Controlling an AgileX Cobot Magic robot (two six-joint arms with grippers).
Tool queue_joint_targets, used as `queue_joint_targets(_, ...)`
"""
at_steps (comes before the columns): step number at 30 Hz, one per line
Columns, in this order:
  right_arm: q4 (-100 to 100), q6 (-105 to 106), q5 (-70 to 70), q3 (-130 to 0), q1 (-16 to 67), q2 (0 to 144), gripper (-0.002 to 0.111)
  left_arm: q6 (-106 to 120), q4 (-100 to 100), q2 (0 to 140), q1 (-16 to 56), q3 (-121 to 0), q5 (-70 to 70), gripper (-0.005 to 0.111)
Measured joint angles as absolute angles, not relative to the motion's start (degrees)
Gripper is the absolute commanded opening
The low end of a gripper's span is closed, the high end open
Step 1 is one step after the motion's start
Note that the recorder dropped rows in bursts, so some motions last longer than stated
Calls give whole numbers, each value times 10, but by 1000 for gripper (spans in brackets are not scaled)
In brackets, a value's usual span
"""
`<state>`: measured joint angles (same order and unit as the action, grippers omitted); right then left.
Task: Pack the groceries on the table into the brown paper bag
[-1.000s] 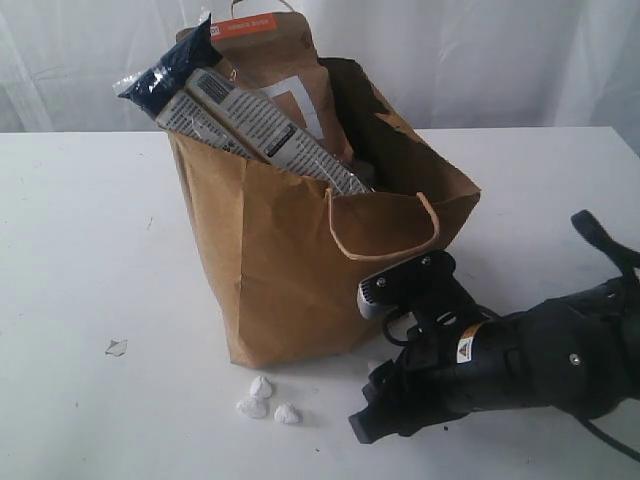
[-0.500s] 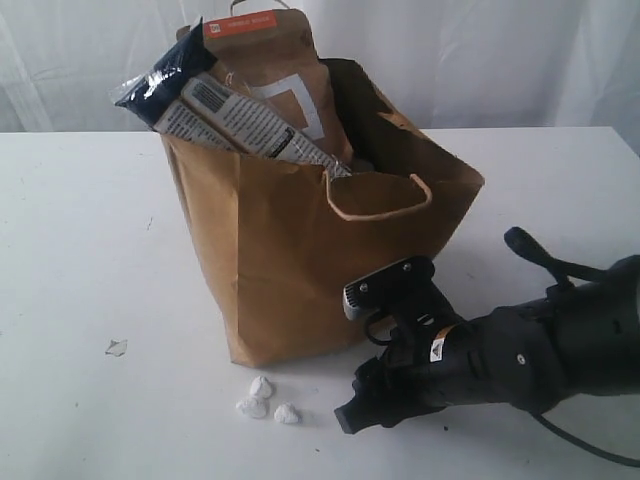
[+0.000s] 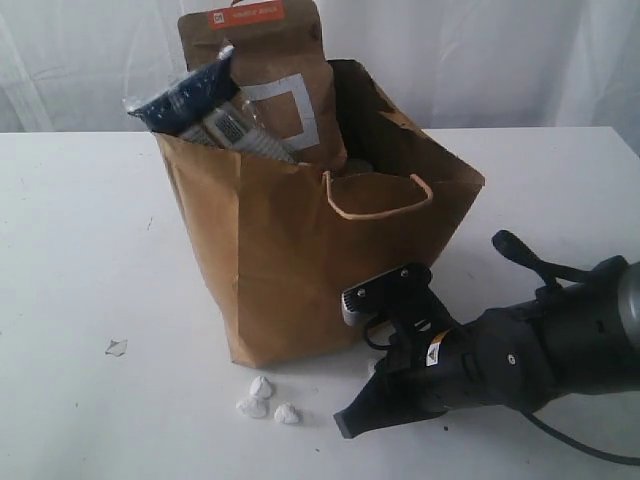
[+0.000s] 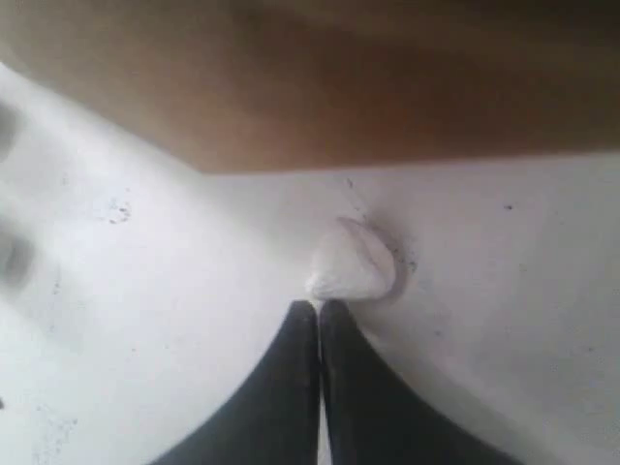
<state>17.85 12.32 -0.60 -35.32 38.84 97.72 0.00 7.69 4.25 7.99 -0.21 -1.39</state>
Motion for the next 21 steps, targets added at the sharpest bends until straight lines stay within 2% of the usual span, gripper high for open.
queue_joint_targets(21,179,88,-40,-352,388,967,0,0,77,42,80,-2,-14,0)
